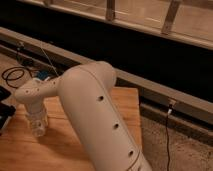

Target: Place the bottle in the ceramic bowl

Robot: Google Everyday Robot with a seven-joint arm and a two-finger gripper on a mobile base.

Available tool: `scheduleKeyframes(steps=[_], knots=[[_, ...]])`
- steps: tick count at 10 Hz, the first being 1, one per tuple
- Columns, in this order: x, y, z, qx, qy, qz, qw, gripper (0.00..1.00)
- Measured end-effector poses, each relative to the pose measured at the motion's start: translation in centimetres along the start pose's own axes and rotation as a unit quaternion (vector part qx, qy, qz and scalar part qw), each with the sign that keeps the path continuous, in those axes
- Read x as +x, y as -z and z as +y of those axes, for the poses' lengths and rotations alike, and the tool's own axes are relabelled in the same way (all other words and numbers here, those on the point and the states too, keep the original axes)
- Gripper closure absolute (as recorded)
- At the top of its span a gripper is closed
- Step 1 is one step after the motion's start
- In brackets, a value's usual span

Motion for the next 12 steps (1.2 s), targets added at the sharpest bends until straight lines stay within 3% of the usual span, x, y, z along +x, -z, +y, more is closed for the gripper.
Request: scheduleKeyframes(steps=[3, 4, 5, 6, 7, 8, 9, 10, 11, 12], knots=[[0.4, 0.6, -0.3, -0.019, -0.001, -0.006, 0.9998, 1.00], [0.4, 1.0, -0.5, -0.050, 0.003, -0.006, 0.9987, 1.00], [0.3, 1.7, -0.5, -0.097, 0.015, -0.004, 0.9951, 1.00], [0.2, 2.9, -0.4, -0.154, 0.037, -0.001, 0.9874, 1.00], [0.1, 4.5, -0.4, -0.205, 0.066, 0.000, 0.9766, 1.00], [0.2, 6.8, -0.3, -0.248, 0.099, -0.002, 0.9637, 1.00], [0.4, 9.0, -0.5, -0.278, 0.126, -0.008, 0.9522, 1.00], [0.6, 10.6, -1.6, -0.296, 0.137, -0.016, 0.9450, 1.00], [1.2, 12.0, -3.3, -0.305, 0.137, -0.027, 0.9421, 1.00], [2.0, 12.9, -5.4, -0.305, 0.131, -0.040, 0.9423, 1.00]])
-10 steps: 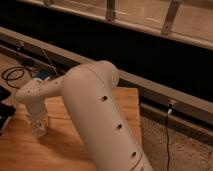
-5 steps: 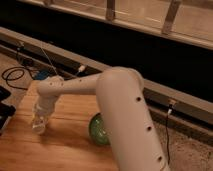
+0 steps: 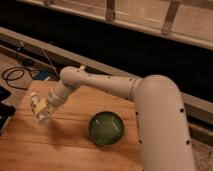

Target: Place the bottle in the ceramic bowl

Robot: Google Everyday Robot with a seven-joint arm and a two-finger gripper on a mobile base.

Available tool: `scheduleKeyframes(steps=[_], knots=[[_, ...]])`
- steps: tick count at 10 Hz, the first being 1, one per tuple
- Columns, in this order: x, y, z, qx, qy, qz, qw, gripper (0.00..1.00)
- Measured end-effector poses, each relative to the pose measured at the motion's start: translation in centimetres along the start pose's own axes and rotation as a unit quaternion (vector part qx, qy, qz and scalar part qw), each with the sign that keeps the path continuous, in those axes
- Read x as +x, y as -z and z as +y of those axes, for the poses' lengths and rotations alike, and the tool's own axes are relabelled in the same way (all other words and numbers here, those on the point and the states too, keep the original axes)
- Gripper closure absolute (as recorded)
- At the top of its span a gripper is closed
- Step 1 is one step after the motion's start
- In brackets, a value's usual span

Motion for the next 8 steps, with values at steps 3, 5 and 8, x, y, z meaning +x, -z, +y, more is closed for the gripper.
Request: scheduleKeyframes(steps=[3, 5, 8], knots=[[3.9, 5.0, -3.9, 0.015, -0.021, -0.041, 0.9988, 1.00], [6.7, 8.5, -6.6, 0.026, -0.043, -0.076, 0.9958, 1.00], [10.1, 12.0, -9.3, 0.025, -0.075, -0.128, 0.9886, 1.00]])
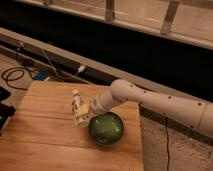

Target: Place the bottle in the ceramic bowl

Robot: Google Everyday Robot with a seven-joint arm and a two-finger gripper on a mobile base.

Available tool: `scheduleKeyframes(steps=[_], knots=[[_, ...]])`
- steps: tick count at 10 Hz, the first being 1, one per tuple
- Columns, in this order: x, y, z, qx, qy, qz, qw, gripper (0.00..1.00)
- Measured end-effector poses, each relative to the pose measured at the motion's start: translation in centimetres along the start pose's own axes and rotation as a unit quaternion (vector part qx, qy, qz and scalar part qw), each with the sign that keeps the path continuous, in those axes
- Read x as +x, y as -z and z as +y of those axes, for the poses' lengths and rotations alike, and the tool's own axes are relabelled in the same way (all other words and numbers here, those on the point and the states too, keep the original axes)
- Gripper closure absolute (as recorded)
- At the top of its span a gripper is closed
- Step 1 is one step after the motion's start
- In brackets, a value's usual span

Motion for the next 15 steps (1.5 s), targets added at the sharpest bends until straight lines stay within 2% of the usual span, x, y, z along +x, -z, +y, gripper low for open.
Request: scheduleKeyframes(steps=[5, 7, 8, 10, 12, 15], knots=[[0.1, 0.2, -0.1, 0.000, -0.001, -0.004, 1.0000, 1.00], [0.2, 1.3, 0.1, 0.008, -0.005, -0.022, 0.9997, 1.00], [1.0, 3.1, -0.2, 0.015, -0.012, -0.041, 0.9990, 1.00], [2.9, 5.7, -1.2, 0.026, -0.029, -0.064, 0.9972, 1.00], [6.4, 9.5, -3.9, 0.038, -0.058, -0.091, 0.9934, 1.00], [8.9, 11.6, -6.4, 0.039, -0.080, -0.099, 0.9910, 1.00]])
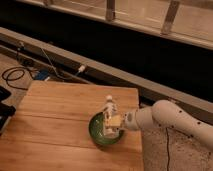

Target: Place the bottle in the ceramic bowl

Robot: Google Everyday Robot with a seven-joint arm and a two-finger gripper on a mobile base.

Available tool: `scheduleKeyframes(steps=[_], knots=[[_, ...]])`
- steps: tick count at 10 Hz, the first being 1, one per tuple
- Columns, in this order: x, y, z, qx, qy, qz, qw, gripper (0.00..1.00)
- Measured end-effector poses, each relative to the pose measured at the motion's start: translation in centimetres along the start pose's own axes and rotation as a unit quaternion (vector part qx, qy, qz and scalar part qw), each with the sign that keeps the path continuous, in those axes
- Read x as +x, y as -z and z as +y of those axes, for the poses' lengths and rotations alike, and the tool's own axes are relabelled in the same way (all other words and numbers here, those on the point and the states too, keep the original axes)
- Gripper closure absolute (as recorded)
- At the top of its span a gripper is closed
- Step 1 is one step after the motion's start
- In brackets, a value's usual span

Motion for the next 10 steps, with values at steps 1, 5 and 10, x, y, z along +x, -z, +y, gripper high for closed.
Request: scheduleKeyframes(steps=[1, 5, 10], knots=[[0.1, 0.1, -0.4, 0.000, -0.002, 0.002, 1.0000, 1.00], [-1.2, -3.0, 0.3, -0.003, -0.006, 0.019, 0.9998, 1.00], [-2.6, -7.7, 1.8, -0.001, -0.009, 0.047, 0.9988, 0.81]])
